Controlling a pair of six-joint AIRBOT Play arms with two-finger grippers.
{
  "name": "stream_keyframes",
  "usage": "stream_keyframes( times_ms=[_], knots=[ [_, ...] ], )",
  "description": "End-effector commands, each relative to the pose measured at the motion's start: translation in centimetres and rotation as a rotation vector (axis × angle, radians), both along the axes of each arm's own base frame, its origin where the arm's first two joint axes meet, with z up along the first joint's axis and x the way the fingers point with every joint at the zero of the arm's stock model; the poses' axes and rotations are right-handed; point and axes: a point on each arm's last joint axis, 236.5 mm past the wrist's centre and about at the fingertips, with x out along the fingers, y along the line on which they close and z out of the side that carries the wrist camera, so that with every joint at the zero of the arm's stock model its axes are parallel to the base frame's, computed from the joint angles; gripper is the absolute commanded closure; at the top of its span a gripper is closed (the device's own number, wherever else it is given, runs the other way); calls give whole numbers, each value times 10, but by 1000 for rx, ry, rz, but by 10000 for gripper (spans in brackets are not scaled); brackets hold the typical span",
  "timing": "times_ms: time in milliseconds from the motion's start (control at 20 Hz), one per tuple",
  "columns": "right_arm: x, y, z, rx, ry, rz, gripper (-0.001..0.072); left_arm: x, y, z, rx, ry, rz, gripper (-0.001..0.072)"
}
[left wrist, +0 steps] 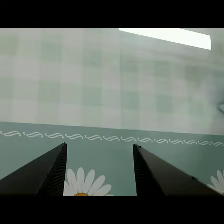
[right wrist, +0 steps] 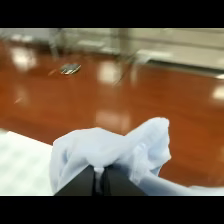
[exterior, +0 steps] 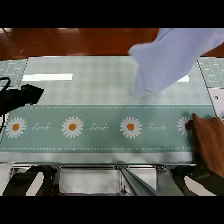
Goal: Fold the shirts.
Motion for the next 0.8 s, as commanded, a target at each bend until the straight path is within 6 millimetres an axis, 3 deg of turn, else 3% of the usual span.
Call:
stream_keyframes(
  times_ms=[0,100,250,400,500,550,600,650,750],
  knots=[
    [-25,92,-60,-28,192,248,692,-2,0,-4,-7,9,3,200],
    [-28,146,-111,-73,307,357,692,-2,-1,-4,-6,12,2,200],
    [-30,222,-208,-161,504,466,692,-2,-1,-4,-6,12,2,200],
    [-29,286,-316,-207,686,502,691,-2,-1,-5,-6,14,1,200],
    [-33,321,-363,-130,805,530,691,-3,-1,-5,-6,17,0,200],
    [-38,337,-377,-64,865,552,689,-4,-1,-6,-7,22,-2,200],
    [-37,347,-383,-2,904,555,559,-5,-2,-7,-7,28,-4,200],
    [-31,348,-382,37,912,546,295,-6,-2,-9,-6,38,-8,201],
    [-2,323,-361,68,885,509,297,-9,-3,-12,-6,56,-14,200]
  ],
)
